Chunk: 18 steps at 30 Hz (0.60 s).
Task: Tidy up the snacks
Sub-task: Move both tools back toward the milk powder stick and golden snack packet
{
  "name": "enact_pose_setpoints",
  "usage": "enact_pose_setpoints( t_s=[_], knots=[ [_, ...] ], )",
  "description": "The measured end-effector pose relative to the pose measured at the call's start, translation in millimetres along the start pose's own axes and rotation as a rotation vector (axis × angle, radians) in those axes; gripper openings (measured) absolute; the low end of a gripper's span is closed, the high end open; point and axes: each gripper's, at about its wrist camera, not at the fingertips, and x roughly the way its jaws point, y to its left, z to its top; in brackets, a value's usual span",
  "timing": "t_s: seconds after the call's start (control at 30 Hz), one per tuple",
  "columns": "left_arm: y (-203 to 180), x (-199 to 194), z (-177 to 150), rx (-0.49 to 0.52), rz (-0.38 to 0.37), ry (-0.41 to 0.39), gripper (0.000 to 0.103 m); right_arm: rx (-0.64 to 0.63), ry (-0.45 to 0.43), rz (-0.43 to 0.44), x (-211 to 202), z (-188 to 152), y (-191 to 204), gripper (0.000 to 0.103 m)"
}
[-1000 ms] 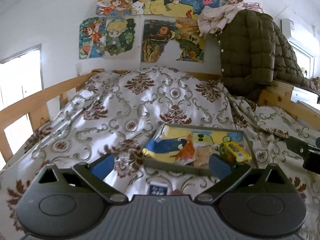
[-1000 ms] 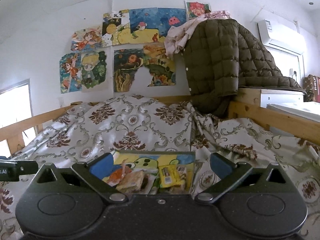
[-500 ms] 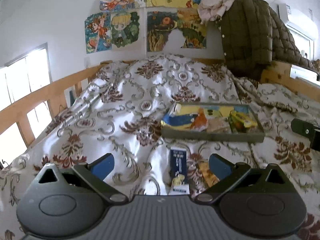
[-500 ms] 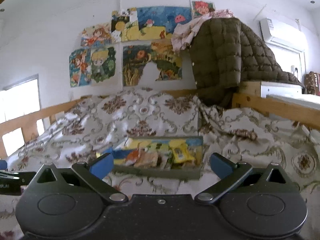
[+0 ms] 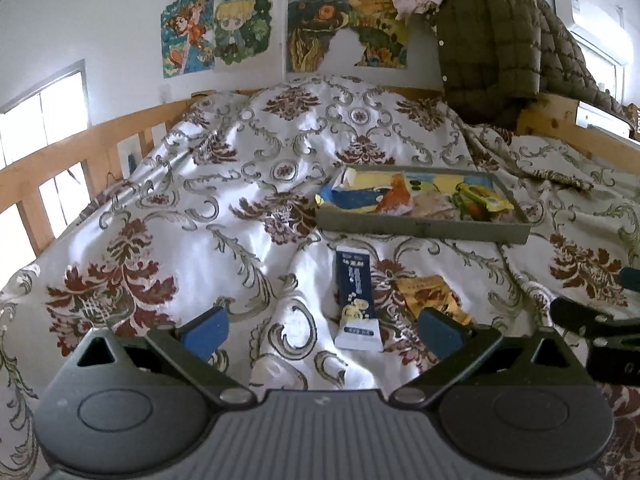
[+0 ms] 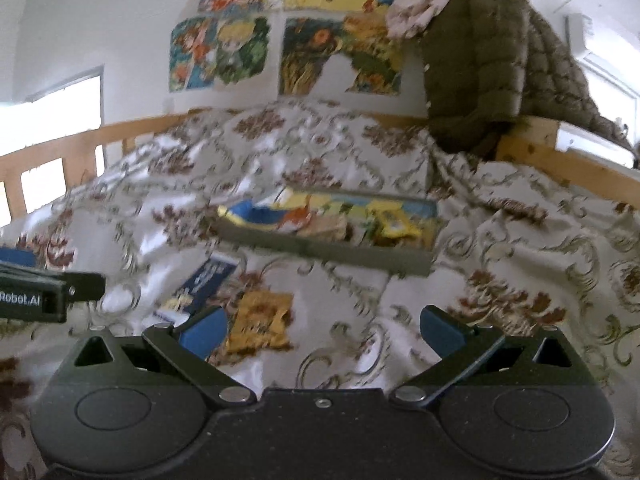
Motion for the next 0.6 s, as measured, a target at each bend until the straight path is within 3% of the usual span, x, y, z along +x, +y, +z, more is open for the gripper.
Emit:
enact_pose_setpoints(
  t_s=[0.6],
  knots=[
    [6, 18, -4, -0.018, 0.033, 0.003, 0.103, -0.013, 0.018, 0.038, 21, -6, 13, 0.102]
  ],
)
